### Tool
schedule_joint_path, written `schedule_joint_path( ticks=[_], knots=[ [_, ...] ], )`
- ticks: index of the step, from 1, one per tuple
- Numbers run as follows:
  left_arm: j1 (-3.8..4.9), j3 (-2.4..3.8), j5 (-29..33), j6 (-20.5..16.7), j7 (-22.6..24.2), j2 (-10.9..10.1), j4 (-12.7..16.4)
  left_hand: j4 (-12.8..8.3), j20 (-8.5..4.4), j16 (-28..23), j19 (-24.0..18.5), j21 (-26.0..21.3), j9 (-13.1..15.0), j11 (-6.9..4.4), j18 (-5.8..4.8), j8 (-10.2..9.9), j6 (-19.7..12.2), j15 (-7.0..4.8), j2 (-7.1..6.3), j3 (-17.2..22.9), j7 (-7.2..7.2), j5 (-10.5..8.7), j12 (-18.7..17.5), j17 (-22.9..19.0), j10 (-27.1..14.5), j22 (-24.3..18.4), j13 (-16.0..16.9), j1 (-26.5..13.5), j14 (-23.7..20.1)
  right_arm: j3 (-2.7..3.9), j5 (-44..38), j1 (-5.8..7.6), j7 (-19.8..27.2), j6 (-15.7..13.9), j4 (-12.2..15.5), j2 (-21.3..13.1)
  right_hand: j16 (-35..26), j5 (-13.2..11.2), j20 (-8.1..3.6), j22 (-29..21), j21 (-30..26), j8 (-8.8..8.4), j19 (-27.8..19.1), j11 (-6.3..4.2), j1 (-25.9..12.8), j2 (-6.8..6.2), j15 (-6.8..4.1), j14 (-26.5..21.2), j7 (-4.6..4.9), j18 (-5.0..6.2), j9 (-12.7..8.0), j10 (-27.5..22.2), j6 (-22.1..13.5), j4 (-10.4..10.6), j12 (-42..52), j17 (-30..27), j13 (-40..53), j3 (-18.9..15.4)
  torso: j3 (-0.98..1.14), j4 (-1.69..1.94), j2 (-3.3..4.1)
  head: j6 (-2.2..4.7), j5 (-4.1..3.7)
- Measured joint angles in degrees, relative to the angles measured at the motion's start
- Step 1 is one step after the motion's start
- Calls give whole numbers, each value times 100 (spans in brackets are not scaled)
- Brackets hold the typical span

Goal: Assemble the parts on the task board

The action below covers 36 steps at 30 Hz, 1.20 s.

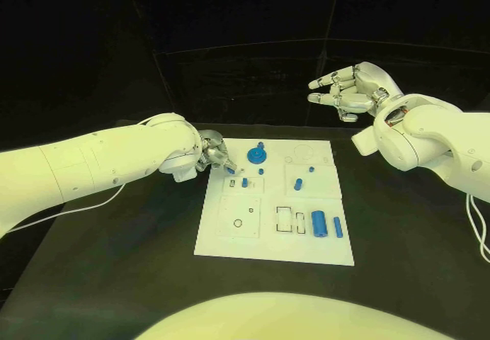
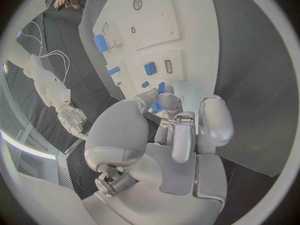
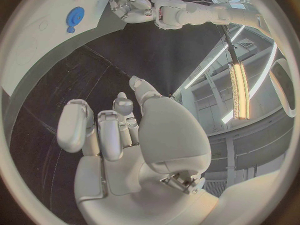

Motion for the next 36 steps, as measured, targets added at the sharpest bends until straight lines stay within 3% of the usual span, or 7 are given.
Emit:
schedule_joint_path(
  ticks=[1,2,7,14,26,36],
  knots=[
    [-21,-2,-17,-54,9,-18,36,0,15,16,16,0,2,0,-71,0,0,0,0,0,0,0,0,0,0,10,6,0,0,0,0,0,0,1,-1,0,0,0,0,0,0,0,0,0,0,0,0,0,0,0,0,0,0,0,0,0,0,0,0,0,1,0,3],
    [-40,-2,-35,-103,18,-37,72,2,16,16,16,0,2,0,-77,0,0,-12,0,14,0,1,0,0,0,11,6,0,12,0,0,0,0,1,-2,0,0,0,0,0,0,0,0,0,0,0,0,0,0,0,0,0,0,0,0,0,0,0,-1,-1,2,0,7],
    [-129,-2,-172,-324,60,-100,219,-30,16,16,16,0,2,2,-77,0,20,-20,-39,61,-21,27,0,0,2,10,15,-39,20,0,0,0,0,5,-6,0,0,0,0,0,0,0,0,0,0,0,0,0,0,0,0,0,0,0,0,0,0,0,-1,-12,10,-1,15],
    [-188,-1,-343,-437,64,-100,246,-64,-5,16,37,31,1,-21,-77,0,21,-20,-74,126,-21,27,22,0,43,36,42,-75,20,-1,0,0,-1,10,-10,1,0,22,0,0,0,0,0,0,0,0,0,0,0,0,0,0,0,0,0,-1,0,0,-3,-17,12,-16,22],
    [-239,-1,-495,-259,-38,-71,249,-79,-6,16,37,52,7,-11,-77,17,21,-20,-96,141,-21,46,22,0,52,53,42,-52,20,-1,0,0,-1,20,-13,4,0,22,0,0,0,0,0,0,0,0,0,0,0,0,0,0,0,0,0,-2,-1,0,-3,-19,13,-37,37],
    [-234,7,-572,-7,-115,-73,277,-85,-5,16,37,52,10,-9,-77,18,20,-20,-96,146,-20,46,22,0,51,52,41,-52,20,-1,0,0,-1,27,-16,4,0,22,0,0,0,0,0,0,0,0,0,0,0,0,0,0,0,0,0,-2,-1,0,-2,-20,11,-49,37]
  ],
)
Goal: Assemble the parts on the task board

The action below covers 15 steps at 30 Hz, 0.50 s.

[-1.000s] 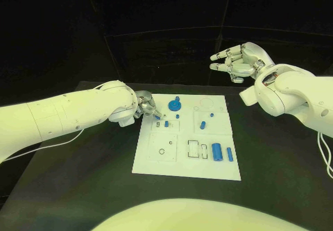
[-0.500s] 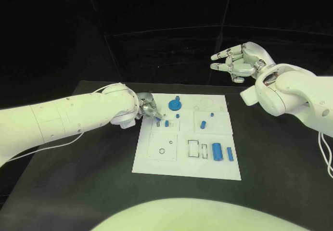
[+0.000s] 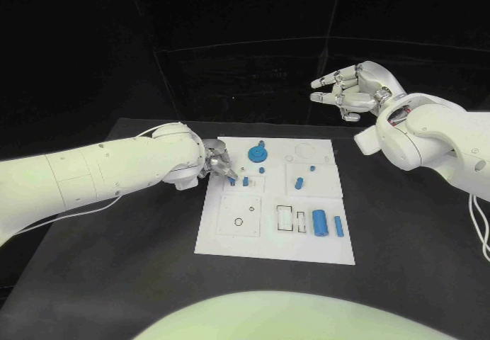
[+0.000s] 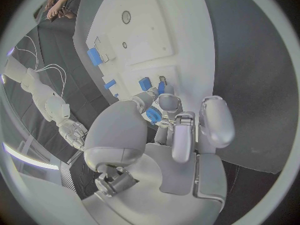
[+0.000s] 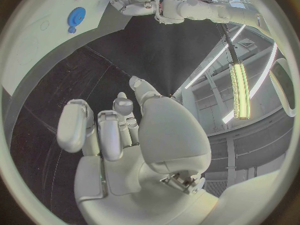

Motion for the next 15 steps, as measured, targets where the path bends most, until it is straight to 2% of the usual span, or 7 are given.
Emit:
schedule_joint_path(
  ticks=[15],
  knots=[
    [8,6,-34,246,-69,-8,16,15,0,0,0,0,-1,11,-1,-8,-2,0,0,16,2,-1,0,0,8,14,7,-1,0,0,0,-2,1,9,-8,8,0,0,0,0,0,0,0,0,0,0,0,0,0,0,0,0,0,0,0,-1,0,0,0,0,0,-25,8]
  ],
)
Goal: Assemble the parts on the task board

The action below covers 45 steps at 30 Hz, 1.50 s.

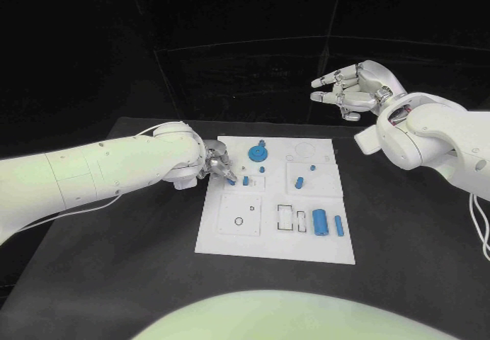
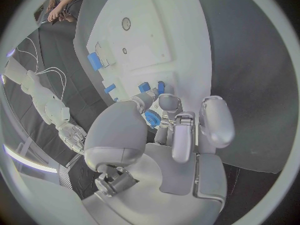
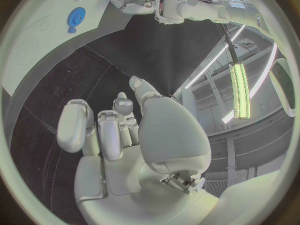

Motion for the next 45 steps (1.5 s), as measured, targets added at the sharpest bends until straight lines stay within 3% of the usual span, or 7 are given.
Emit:
schedule_joint_path(
  ticks=[17,22,32,45],
  knots=[
    [9,6,-7,83,-45,21,-17,0,0,0,0,0,2,9,0,10,12,0,-8,0,-12,-2,20,0,11,7,32,-11,0,0,0,0,1,13,3,0,0,0,0,0,0,0,0,0,0,0,0,0,0,0,0,0,0,0,0,0,0,0,2,0,0,-12,-12],
    [10,7,-12,91,-57,45,-37,48,0,0,0,0,17,-33,1,31,37,0,-58,48,-34,-3,40,0,57,7,65,-61,0,0,0,0,1,14,4,1,0,0,0,0,0,0,0,0,0,0,0,0,0,0,0,0,0,0,0,-1,0,0,3,-2,1,-24,-12],
    [12,6,-9,111,-72,117,-124,-184,-21,0,21,23,51,-53,1,76,119,-43,-54,241,-74,-23,105,0,116,41,160,-348,1,0,0,-1,1,18,4,10,0,0,0,0,0,0,0,0,0,0,0,0,0,0,0,0,0,19,28,-1,0,19,4,-3,2,-44,-26],
    [20,9,14,182,-81,187,-225,-229,-40,0,41,34,63,-54,0,110,176,-43,-67,159,-129,-24,109,0,135,75,201,-434,1,0,-1,-1,0,20,1,16,0,0,0,0,0,0,0,0,0,0,0,0,0,0,0,0,0,18,28,-1,0,18,3,-2,0,-58,-33]
  ],
)
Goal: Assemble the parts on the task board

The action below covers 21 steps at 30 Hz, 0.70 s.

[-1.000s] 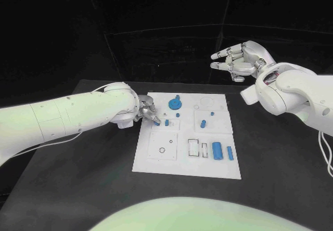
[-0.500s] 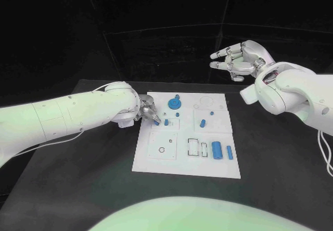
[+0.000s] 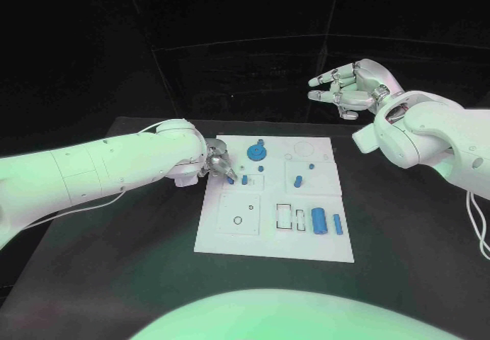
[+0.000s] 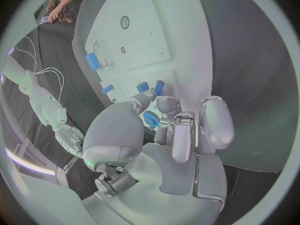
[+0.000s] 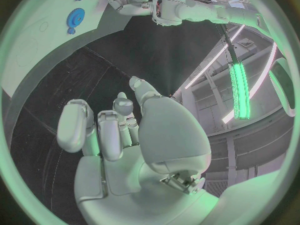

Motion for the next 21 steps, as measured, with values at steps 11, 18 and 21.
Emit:
schedule_joint_path(
  ticks=[11,18,21],
  knots=[
    [-7,-6,21,46,-6,27,-59,181,-20,0,20,47,19,-42,0,2,128,-41,-106,-372,-49,6,83,0,40,79,111,-225,0,0,0,0,-2,2,0,-1,0,0,0,0,0,0,0,0,0,0,0,0,0,0,0,0,0,0,0,0,0,0,-1,4,-1,-2,-12],
    [-18,-13,25,62,-39,34,-103,345,-38,0,38,70,33,-51,0,28,156,-41,-164,-816,-38,6,137,0,49,126,180,-418,0,0,0,0,-4,7,0,-1,0,0,0,-20,0,0,0,11,0,0,0,0,0,0,0,-11,0,-1,0,0,-21,-1,-2,4,-1,-8,-13],
    [-19,-15,25,53,-57,32,-116,438,-39,0,38,93,39,-51,0,50,156,-41,-190,-1093,-38,6,166,0,49,141,209,-493,0,0,-1,0,-6,15,0,-1,-27,0,0,-38,-22,0,0,19,0,0,0,0,0,0,0,-22,0,-1,0,0,-33,-1,-2,4,-1,-9,-13]
  ],
)
